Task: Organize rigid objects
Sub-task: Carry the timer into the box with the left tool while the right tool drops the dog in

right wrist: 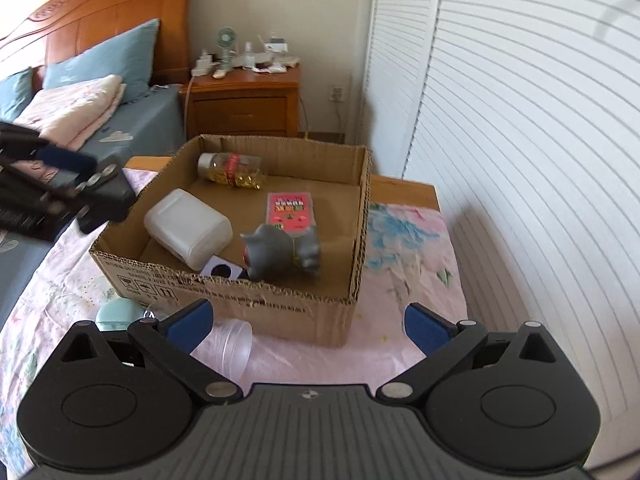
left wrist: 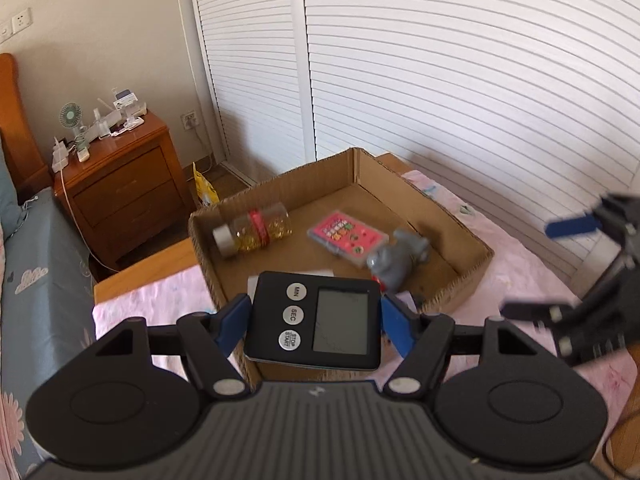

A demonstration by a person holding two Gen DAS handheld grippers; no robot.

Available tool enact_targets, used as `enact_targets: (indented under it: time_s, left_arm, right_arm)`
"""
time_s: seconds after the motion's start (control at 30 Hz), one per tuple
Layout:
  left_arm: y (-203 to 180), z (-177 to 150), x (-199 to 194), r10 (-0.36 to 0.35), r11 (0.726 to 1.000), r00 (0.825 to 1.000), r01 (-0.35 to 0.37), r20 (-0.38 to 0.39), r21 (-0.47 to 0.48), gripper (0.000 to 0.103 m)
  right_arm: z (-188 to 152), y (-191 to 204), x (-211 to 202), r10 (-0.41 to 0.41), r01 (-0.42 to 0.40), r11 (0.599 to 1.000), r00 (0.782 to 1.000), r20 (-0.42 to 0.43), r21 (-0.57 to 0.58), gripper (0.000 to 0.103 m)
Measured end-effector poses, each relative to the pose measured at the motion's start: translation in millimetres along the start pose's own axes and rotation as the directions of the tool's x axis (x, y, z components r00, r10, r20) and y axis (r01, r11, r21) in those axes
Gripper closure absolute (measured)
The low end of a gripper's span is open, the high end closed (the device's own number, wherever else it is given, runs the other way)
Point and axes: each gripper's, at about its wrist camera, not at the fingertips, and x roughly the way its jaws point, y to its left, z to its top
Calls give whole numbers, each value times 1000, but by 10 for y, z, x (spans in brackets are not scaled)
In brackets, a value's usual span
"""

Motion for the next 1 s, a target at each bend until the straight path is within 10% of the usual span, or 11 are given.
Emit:
enact_targets:
  time_s: [0.63, 0.77, 1.0]
  left_arm:
    - [157, 543, 990, 34, 997, 993, -41, -112, -61, 33]
    - [197, 557, 1057, 12, 993, 993, -26, -118, -112, 7]
    - [164, 454, 833, 38, 994, 996, -45, -79, -97, 7]
  right_arm:
    - [-104, 72, 73, 23, -21, 998, 999, -25, 52, 0]
    - [-112, 63, 77, 23, -21, 998, 999, -27, 61, 0]
    - [-121, 55, 13, 27, -26, 997, 1000, -8, 71, 0]
